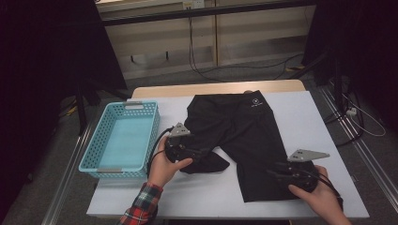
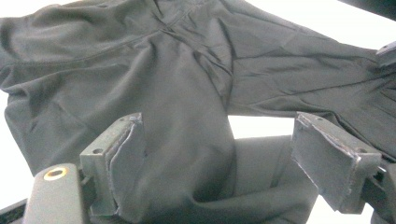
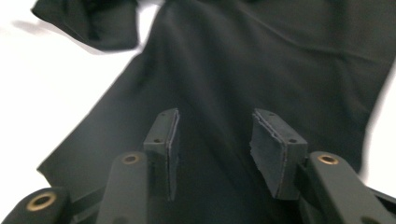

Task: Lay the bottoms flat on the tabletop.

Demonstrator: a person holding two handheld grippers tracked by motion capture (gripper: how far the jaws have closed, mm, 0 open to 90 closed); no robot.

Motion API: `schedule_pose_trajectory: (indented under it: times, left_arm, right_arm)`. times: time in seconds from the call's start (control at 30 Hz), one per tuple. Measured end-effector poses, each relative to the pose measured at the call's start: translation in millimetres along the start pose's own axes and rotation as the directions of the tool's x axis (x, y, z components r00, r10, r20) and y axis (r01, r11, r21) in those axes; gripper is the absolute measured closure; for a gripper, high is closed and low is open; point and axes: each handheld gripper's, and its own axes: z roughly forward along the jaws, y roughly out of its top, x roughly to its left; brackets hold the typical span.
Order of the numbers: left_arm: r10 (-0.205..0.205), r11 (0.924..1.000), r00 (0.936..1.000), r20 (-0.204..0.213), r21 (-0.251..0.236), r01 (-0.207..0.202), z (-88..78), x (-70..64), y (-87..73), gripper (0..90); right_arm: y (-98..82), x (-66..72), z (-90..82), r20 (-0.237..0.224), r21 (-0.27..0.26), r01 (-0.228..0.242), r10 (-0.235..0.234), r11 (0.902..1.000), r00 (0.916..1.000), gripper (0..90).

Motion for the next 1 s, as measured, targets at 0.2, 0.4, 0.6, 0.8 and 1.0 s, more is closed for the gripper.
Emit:
schedule_pose_trajectory:
  times: [0.2, 0.4, 0.6, 0.8, 1.0]
  left_arm:
    - [-0.004, 0.9999, 0.9999, -0.011, 0.014, 0.004, -3.7, 2.5, -3.8, 17.5]
    - [-0.015, 0.9998, 0.9997, -0.021, 0.01, 0.015, -8.6, 4.1, -6.3, 17.2]
    - [-0.016, 0.9998, 0.9996, -0.025, 0.01, 0.016, -10.1, 4.3, -7.5, 17.2]
    - [-0.02, 0.9998, 0.9995, -0.023, 0.008, 0.02, -10.4, 4.9, -7.4, 17.0]
    - [-0.02, 0.9998, 0.9996, -0.022, 0.005, 0.02, -10.3, 5.3, -7.0, 17.0]
  right_arm:
    - [14.7, 12.8, 23.9, -0.04, 0.0, 0.013, -0.013, 0.9999, 0.9991, 47.4]
    - [22.3, 27.5, 38.8, -0.081, 0.017, 0.055, -0.054, 0.9983, 0.9953, 50.9]
    - [26.0, 42.1, 48.5, -0.124, 0.047, 0.108, -0.101, 0.9931, 0.9872, 59.0]
    - [27.6, 56.0, 57.0, -0.153, 0.065, 0.144, -0.132, 0.9874, 0.9794, 60.4]
    - [25.2, 61.5, 61.4, -0.137, 0.086, 0.177, -0.165, 0.9804, 0.9767, 65.5]
